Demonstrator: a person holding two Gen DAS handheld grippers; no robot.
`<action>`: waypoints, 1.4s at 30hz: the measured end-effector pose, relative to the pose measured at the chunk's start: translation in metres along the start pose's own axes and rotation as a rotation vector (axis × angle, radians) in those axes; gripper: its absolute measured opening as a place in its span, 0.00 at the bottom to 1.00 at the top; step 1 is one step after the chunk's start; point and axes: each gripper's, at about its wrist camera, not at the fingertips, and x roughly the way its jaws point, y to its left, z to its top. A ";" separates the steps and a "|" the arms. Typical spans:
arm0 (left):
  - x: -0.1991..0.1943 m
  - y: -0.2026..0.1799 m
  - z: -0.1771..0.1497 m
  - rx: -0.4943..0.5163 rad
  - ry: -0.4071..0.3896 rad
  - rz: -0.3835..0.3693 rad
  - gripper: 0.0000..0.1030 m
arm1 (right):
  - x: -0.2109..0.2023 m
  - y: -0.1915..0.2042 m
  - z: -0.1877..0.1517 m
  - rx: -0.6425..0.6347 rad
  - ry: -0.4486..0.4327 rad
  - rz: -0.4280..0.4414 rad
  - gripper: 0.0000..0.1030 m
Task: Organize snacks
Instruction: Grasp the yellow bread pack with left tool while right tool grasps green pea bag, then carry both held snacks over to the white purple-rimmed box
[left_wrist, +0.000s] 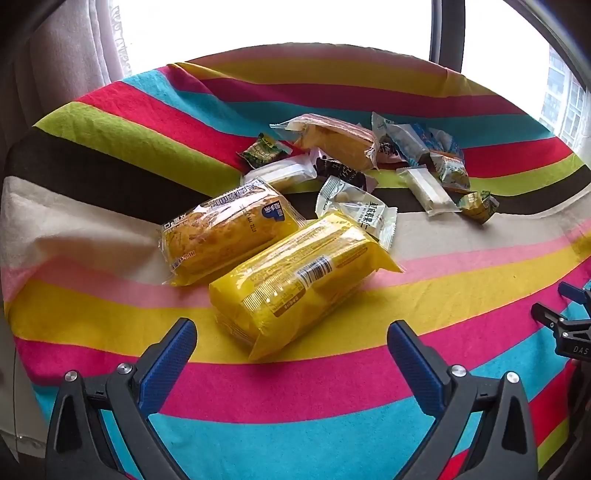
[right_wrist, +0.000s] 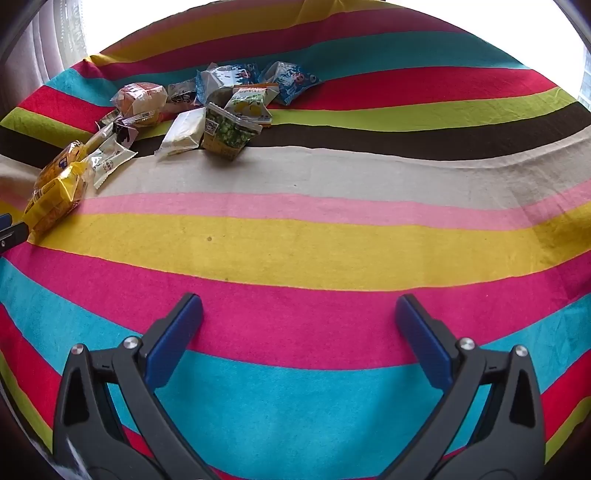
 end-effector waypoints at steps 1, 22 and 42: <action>0.005 0.002 0.004 0.028 -0.007 -0.001 1.00 | 0.000 0.000 0.000 -0.002 -0.001 0.000 1.00; 0.003 0.016 -0.022 -0.117 0.043 -0.093 0.48 | 0.048 0.040 0.085 -0.018 -0.023 0.107 0.91; -0.043 0.069 -0.087 -0.392 0.066 0.015 0.48 | 0.081 0.065 0.121 -0.196 -0.043 0.137 0.45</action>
